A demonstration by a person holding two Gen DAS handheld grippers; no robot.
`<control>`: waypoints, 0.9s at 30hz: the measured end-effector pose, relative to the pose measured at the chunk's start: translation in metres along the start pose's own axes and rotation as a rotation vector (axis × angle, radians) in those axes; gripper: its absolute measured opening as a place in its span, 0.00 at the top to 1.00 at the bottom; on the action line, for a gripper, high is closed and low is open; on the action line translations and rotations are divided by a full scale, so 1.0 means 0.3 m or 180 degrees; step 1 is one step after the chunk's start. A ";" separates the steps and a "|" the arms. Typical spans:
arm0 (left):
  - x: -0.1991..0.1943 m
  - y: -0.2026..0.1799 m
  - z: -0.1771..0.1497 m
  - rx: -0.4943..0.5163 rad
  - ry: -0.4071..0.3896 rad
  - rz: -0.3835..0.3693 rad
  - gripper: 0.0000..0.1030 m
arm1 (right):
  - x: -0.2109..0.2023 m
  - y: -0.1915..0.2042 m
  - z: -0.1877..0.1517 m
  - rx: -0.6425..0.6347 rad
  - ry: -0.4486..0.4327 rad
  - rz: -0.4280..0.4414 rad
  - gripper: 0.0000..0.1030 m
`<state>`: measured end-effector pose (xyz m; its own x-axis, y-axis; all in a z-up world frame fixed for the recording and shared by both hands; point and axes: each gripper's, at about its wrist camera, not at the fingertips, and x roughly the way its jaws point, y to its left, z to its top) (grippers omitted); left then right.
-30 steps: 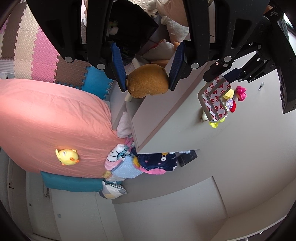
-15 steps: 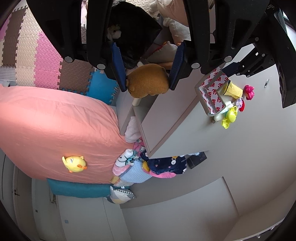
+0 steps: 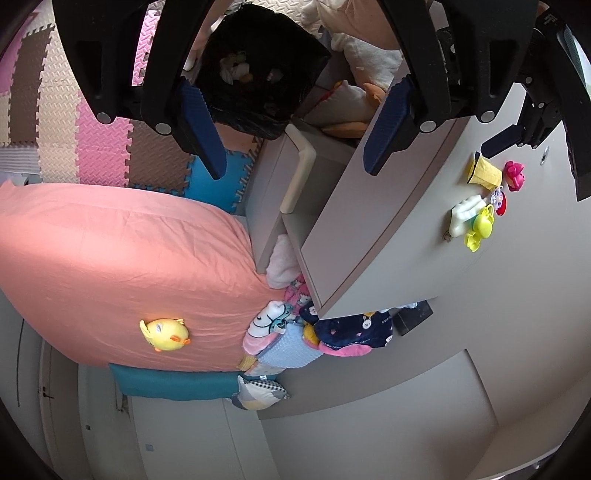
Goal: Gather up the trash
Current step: 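Open both tools over the black bin to drop the box and brown toy, then move both open tools back over the desk toward the pink toy and yellow packet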
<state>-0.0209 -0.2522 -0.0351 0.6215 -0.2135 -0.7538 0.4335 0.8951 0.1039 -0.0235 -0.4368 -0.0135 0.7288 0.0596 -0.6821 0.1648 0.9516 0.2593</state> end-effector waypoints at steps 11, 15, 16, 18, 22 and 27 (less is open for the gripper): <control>-0.002 0.022 -0.010 -0.0047 0.0023 0.0035 0.06 | 0.008 0.022 -0.005 -0.0033 0.0045 0.0055 0.25; -0.007 0.040 -0.013 -0.0091 0.0024 0.0056 0.06 | 0.016 0.038 -0.005 -0.0055 0.0070 0.0084 0.25; -0.008 0.046 -0.014 -0.0101 0.0026 0.0061 0.06 | 0.019 0.044 -0.005 -0.0060 0.0075 0.0094 0.25; -0.010 0.058 -0.016 -0.0112 0.0030 0.0082 0.06 | 0.025 0.058 -0.005 -0.0080 0.0087 0.0116 0.25; -0.019 0.089 -0.017 -0.0144 0.0025 0.0121 0.06 | 0.037 0.093 -0.005 -0.0129 0.0109 0.0150 0.25; -0.028 0.138 -0.021 -0.0183 0.0019 0.0182 0.06 | 0.062 0.144 -0.002 -0.0214 0.0150 0.0182 0.25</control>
<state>-0.0124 -0.2110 -0.0285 0.6401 -0.1593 -0.7516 0.3592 0.9268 0.1095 -0.0033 -0.3945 -0.0153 0.7033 0.1269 -0.6994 0.0778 0.9643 0.2532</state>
